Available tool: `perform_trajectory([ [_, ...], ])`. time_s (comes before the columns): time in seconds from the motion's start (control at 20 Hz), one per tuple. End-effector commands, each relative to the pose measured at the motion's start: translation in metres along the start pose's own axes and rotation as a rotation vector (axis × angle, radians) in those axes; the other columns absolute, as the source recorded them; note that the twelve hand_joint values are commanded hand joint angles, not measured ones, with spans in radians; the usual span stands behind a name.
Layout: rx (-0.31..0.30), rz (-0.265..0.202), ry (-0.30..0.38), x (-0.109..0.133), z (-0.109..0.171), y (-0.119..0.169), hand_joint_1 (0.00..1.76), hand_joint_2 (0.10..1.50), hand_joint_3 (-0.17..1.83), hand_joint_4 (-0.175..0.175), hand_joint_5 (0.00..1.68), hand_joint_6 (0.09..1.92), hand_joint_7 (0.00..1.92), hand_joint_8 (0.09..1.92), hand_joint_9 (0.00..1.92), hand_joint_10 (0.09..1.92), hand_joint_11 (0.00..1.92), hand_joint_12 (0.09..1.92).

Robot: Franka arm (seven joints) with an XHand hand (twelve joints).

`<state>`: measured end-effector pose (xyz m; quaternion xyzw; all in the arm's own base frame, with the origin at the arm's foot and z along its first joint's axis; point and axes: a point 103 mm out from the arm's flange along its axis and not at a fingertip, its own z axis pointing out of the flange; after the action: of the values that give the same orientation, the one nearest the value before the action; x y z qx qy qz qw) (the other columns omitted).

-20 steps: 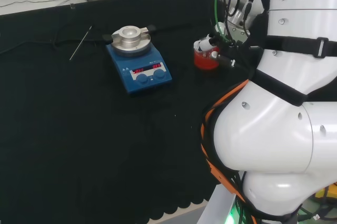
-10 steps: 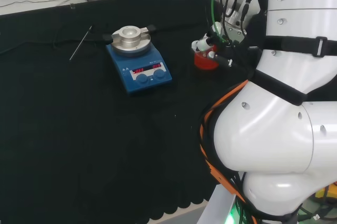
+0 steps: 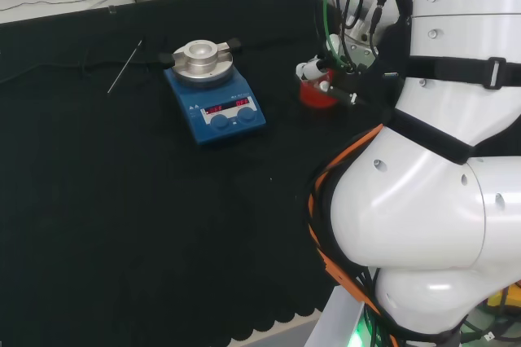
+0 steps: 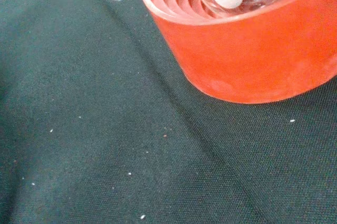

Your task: Pick up the round-bottom flask.

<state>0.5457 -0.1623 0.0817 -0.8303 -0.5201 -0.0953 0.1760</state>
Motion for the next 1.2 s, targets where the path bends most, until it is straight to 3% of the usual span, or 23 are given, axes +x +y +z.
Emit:
perform_trajectory([
  [0.05,-0.018,0.015,-0.018,0.001,0.0,0.0,0.88,0.78,0.58,-0.068,0.88,0.75,0.41,0.69,0.56,0.68,0.14,1.37],
  [0.15,-0.028,0.018,-0.027,0.001,0.0,-0.001,0.96,0.94,0.34,0.083,0.93,0.95,0.43,0.69,0.58,0.68,0.17,1.37],
  [0.2,-0.036,0.021,-0.031,0.001,0.0,-0.001,0.98,1.0,0.24,0.124,0.94,1.01,0.44,0.69,0.59,0.67,0.18,1.37],
  [0.3,-0.066,0.027,-0.039,0.002,-0.002,-0.001,1.01,1.06,0.13,0.148,0.96,1.03,0.46,0.69,0.61,0.66,0.21,1.36],
  [0.45,-0.089,0.024,-0.048,0.002,-0.004,-0.002,1.04,1.04,0.16,0.127,0.99,1.02,0.56,0.65,0.7,0.61,0.27,1.34],
  [0.6,-0.095,0.019,-0.043,0.002,-0.006,-0.002,1.04,0.94,0.36,0.123,1.0,1.04,0.61,0.61,0.74,0.57,0.32,1.32],
  [0.7,-0.07,0.01,0.007,-0.002,-0.007,-0.002,1.04,0.91,0.43,0.122,0.99,1.07,0.62,0.61,0.75,0.56,0.33,1.32],
  [0.8,-0.05,0.0,0.032,-0.005,-0.009,-0.002,1.02,0.97,0.32,0.144,0.95,1.09,0.57,0.63,0.72,0.58,0.31,1.33],
  [0.9,-0.04,-0.007,0.038,-0.009,-0.012,-0.002,0.92,0.89,0.36,0.015,0.75,0.97,0.5,0.66,0.66,0.62,0.26,1.33],
  [0.95,-0.033,-0.01,0.039,-0.01,-0.014,-0.002,0.88,0.83,0.43,-0.024,0.63,0.88,0.46,0.68,0.64,0.64,0.24,1.34],
  [1.05,-0.028,-0.016,0.044,-0.014,-0.019,-0.003,0.81,0.72,0.53,-0.057,0.44,0.71,0.4,0.7,0.59,0.67,0.19,1.36],
  [1.2,-0.016,-0.012,0.054,-0.021,-0.023,-0.005,0.73,0.65,0.56,-0.064,0.34,0.53,0.35,0.72,0.54,0.7,0.15,1.38],
])
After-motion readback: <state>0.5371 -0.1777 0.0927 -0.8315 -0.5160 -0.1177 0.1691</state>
